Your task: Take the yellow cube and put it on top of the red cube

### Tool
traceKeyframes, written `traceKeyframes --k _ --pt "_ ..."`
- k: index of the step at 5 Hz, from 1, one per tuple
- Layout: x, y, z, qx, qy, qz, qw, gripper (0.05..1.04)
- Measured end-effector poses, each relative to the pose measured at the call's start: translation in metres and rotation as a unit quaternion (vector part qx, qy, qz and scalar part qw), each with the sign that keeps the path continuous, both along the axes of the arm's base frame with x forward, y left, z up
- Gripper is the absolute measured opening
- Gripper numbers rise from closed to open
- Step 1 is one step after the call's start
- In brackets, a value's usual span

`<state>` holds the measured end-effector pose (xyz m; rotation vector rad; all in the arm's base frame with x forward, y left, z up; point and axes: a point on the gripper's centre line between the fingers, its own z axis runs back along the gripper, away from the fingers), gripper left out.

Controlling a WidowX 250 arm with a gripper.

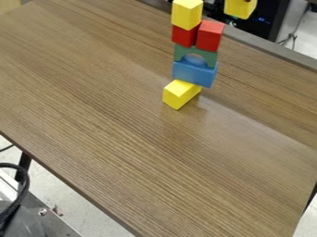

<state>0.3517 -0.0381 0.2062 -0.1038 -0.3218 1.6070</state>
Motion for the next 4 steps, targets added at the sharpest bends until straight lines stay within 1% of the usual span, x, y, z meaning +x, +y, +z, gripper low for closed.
traceKeyframes --k 2,4 --pt "0.0009 0.0089 0.0 0.001 0.0 0.012 0.9999 0.488" --pt "-0.0001 0.0132 -0.0043 0.005 0.004 0.016 0.9999 0.488"
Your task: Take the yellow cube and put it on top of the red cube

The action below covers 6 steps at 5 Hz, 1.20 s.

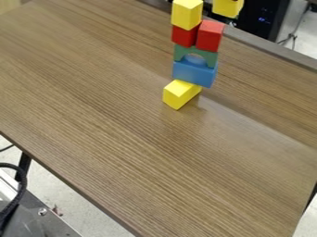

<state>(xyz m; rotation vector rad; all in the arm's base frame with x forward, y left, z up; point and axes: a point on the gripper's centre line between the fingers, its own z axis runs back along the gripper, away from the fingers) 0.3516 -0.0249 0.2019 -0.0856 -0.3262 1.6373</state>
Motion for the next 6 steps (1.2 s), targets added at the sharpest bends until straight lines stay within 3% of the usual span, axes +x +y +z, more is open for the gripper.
traceKeyframes --k 6 --pt "0.004 0.018 -0.022 0.009 0.019 0.012 0.9997 0.488"
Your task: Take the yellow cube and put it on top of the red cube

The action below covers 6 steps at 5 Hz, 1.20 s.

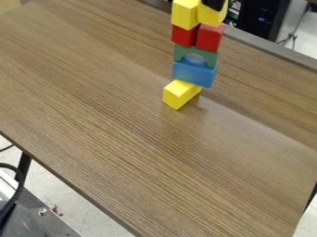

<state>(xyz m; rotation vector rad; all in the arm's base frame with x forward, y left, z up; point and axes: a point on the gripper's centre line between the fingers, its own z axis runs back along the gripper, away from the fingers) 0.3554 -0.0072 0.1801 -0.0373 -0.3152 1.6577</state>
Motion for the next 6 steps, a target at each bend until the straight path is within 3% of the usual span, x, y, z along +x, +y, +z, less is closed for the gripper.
traceKeyframes --k 2,3,4,5,6 --pt "0.0004 -0.0001 -0.0046 0.001 0.006 -0.001 1.0 0.5" --pt "-0.0001 0.0012 -0.0045 0.005 0.008 -0.001 1.0 0.572" --pt "0.0 0.0021 -0.0043 0.008 0.008 -0.002 0.9999 0.875" --pt "0.0001 0.0028 -0.0041 0.01 0.008 -0.002 0.9999 1.01" --pt "0.0003 0.0034 -0.0034 0.012 0.006 -0.002 0.9999 1.002"
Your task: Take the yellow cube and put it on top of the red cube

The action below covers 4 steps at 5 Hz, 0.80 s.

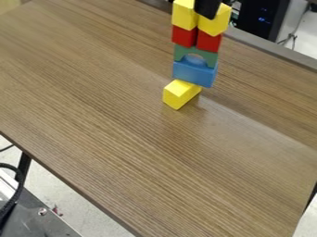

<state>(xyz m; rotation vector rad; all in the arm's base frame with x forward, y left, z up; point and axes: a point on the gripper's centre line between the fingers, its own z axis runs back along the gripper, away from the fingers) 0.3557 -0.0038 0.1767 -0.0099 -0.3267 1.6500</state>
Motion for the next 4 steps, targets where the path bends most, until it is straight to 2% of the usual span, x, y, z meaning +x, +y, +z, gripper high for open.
traceKeyframes --k 1,2,3,4 --pt "0.0 0.001 0.0 0.002 0.0 0.001 1.0 0.999" --pt "0.004 0.001 0.013 0.01 -0.01 -0.002 0.9999 0.999" --pt "0.012 -0.002 0.038 0.016 -0.036 -0.016 0.9991 0.999" --pt "0.015 -0.019 0.058 -0.032 -0.039 -0.117 0.9919 0.999"
